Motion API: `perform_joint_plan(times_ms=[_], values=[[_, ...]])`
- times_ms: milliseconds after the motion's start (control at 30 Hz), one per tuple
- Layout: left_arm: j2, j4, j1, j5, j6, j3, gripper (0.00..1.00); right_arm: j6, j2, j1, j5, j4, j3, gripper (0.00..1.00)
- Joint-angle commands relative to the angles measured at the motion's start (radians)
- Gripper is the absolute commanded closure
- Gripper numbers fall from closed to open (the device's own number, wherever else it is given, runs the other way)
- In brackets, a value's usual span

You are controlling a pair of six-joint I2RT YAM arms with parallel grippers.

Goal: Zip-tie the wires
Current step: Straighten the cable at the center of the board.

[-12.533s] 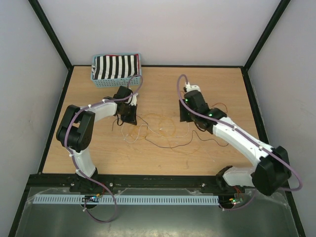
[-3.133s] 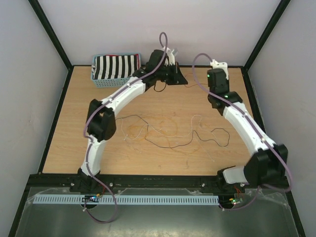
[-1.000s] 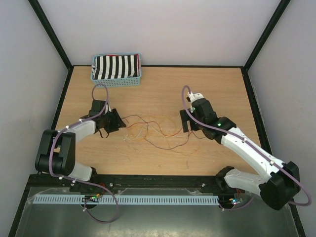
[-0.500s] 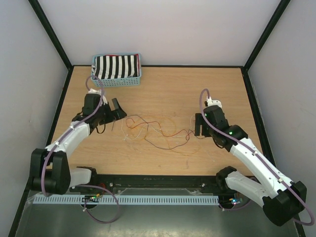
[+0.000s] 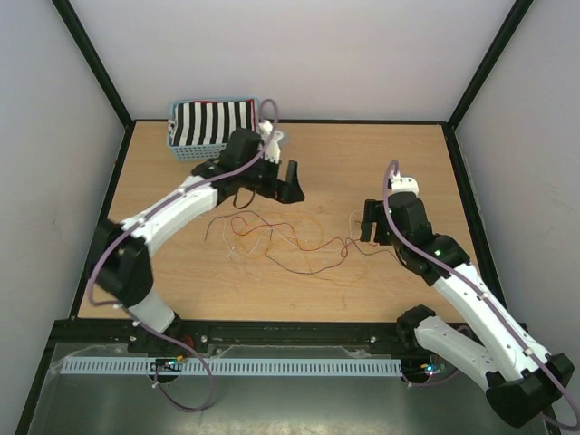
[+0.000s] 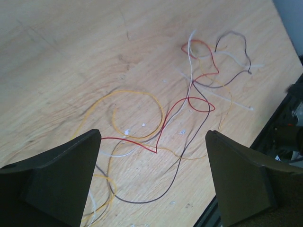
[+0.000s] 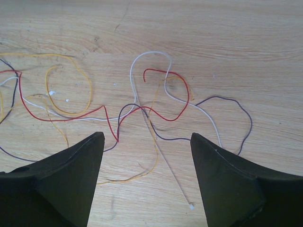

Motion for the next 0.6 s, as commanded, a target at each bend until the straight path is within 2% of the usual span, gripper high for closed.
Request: perform_joint_plan(times_ms=[0, 100, 233, 433, 567], values=[[0.152, -0.114, -0.027, 0.097, 0.006, 0.079, 0.08, -0.030, -0.091, -0.005, 0.071, 0.024, 0.021, 0.17], [0.216, -0.111, -0.072, 0.143, 0.045, 0.132, 0.10, -0.037, -0.159, -0.003, 0.126, 0.029, 0.018, 0.17], [0.256, -0.064, -0.152, 0.249, 0.191, 0.177, 0.11, -0.035, -0.273, -0.004, 0.208, 0.069, 0.004, 0.17], [0.312, 0.039, -0.226, 0.532, 0.389, 0.191, 0.10, 0.032, -0.434, -0.004, 0.339, 0.101, 0.007, 0.17], [0.378, 0.059, -0.283, 0.652, 0.585, 0.213, 0.09, 0.082, -0.516, -0.003, 0.390, 0.126, 0.025, 0.17]])
